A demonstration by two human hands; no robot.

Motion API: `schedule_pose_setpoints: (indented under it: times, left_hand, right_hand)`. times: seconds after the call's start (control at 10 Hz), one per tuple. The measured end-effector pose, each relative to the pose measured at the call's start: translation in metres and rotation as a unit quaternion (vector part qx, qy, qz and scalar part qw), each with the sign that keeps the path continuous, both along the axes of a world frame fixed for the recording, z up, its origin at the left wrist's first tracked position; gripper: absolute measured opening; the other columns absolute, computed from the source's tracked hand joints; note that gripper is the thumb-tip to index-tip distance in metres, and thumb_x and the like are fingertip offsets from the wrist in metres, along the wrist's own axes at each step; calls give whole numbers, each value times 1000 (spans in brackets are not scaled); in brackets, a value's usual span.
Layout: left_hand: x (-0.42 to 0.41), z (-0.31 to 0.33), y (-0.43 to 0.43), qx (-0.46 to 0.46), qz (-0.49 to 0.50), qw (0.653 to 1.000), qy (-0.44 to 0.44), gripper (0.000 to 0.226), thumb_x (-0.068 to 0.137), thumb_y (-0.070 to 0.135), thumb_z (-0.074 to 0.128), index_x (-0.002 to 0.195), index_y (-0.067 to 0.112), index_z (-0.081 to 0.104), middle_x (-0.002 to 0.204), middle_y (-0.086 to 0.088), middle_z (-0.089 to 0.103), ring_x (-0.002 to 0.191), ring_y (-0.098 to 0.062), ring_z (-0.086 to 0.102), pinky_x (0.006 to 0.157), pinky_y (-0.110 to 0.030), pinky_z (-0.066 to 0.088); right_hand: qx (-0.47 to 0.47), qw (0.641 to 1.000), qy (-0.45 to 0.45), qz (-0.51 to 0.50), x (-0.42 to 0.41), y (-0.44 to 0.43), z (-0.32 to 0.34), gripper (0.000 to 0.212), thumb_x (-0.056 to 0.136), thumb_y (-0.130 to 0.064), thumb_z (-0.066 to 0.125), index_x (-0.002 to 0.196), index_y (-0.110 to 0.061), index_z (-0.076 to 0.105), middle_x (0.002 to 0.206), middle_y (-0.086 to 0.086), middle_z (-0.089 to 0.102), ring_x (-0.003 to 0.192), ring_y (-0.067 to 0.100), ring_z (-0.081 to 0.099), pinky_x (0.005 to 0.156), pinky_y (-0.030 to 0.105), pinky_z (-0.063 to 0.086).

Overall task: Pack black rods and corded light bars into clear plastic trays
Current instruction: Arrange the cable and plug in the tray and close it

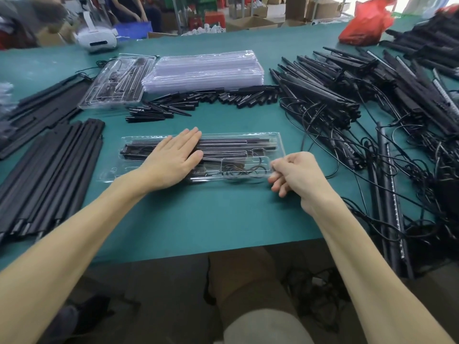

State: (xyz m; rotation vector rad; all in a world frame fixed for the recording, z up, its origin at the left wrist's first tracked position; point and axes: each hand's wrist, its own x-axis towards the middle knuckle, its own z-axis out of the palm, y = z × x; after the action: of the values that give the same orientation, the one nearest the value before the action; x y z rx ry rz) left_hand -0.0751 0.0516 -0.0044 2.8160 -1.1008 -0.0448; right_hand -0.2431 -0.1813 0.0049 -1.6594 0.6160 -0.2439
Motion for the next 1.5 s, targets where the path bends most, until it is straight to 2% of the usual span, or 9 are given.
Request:
schedule_pose_setpoints:
  times: [0.4, 0.7, 1.1, 1.4, 1.5]
  left_hand:
    - [-2, 0, 0, -11, 0, 1000, -8, 60, 107, 48, 19, 162, 26, 7, 168, 11, 1, 154, -5, -3, 125, -33, -2]
    - [-3, 0, 1, -15, 2, 1000, -7, 60, 107, 48, 18, 162, 27, 5, 168, 12, 0, 154, -4, -3, 125, -33, -2]
    - [-4, 3, 1, -12, 4, 1000, 1, 60, 107, 48, 19, 162, 26, 5, 168, 11, 0, 154, -5, -3, 126, -35, -2]
    - [-6, 2, 1, -14, 4, 1000, -2, 60, 106, 48, 18, 161, 27, 7, 168, 12, 1, 154, -4, -3, 126, -34, -1]
    - [-13, 3, 2, -50, -2, 999, -13, 58, 108, 44, 24, 161, 23, 15, 168, 9, 8, 154, -7, 2, 126, -35, 2]
  right_hand:
    - [-52, 999, -6, -2, 1, -1, -7, 23, 91, -8, 52, 71, -10, 63, 53, 7, 66, 44, 20, 59, 40, 19, 43]
    - [-36, 999, -9, -8, 2, -2, -9, 15, 94, -9, 52, 82, -9, 62, 52, 4, 65, 44, 20, 57, 39, 20, 42]
    - [-14, 1000, -21, -12, 0, 1, -5, 17, 96, -4, 52, 81, -6, 60, 50, 3, 63, 40, 16, 57, 36, 21, 41]
    - [-62, 998, -13, -22, 3, 1, -13, 16, 94, -13, 52, 82, -11, 63, 55, 5, 67, 42, 17, 57, 47, 27, 44]
    - [-68, 997, -21, -30, 4, 2, -16, 15, 94, -14, 52, 83, -12, 62, 55, 9, 68, 39, 14, 56, 50, 29, 43]
